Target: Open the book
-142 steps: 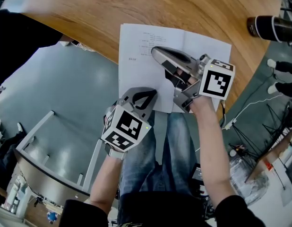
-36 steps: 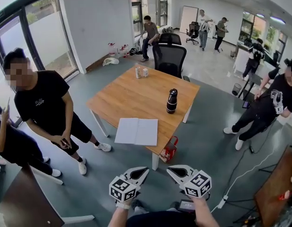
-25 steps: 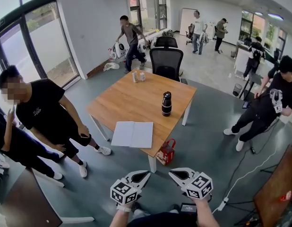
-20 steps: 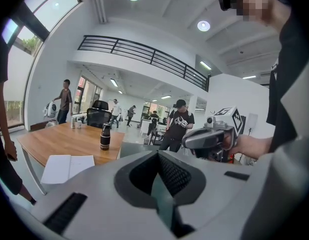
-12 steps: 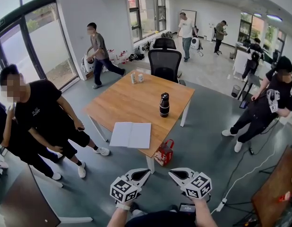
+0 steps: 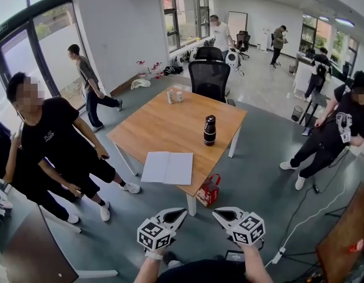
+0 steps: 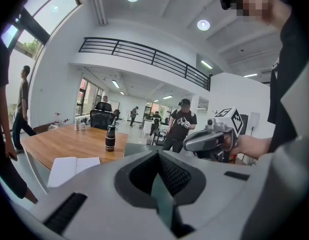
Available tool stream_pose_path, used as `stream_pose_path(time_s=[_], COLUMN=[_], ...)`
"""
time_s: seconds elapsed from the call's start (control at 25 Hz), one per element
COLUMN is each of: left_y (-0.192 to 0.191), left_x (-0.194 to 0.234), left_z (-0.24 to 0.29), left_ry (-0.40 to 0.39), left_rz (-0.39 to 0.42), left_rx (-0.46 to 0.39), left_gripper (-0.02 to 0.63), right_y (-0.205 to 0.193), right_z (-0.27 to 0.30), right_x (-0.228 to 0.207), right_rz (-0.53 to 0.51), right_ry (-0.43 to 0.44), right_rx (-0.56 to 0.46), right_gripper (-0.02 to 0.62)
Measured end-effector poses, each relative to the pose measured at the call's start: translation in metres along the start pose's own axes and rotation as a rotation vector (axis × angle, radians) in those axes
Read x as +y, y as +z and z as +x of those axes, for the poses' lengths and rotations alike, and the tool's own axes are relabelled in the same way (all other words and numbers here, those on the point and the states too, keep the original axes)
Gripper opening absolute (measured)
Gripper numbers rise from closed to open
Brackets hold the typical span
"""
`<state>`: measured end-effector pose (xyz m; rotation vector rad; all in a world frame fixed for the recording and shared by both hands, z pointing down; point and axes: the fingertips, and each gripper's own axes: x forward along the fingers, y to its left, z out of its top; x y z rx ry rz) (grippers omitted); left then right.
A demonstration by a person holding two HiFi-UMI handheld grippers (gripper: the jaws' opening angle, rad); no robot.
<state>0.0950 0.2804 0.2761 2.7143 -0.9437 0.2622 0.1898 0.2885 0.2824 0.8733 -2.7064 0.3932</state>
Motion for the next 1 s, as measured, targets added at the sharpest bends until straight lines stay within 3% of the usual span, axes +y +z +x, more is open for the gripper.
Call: stream_pose_path(time_s=[1.0], left_y=[-0.009], left_x=[0.023], left_z=[-0.017], left_ry=[0.042], left_rz=[-0.046], left_rx=[-0.011], left_gripper=[0.006], right_y=[-0.001], right_z=[0.028], right_x=[0.005], right_rz=[-0.007], right_ry=[0.044], right_rx=[0.025], right_gripper=[-0.012])
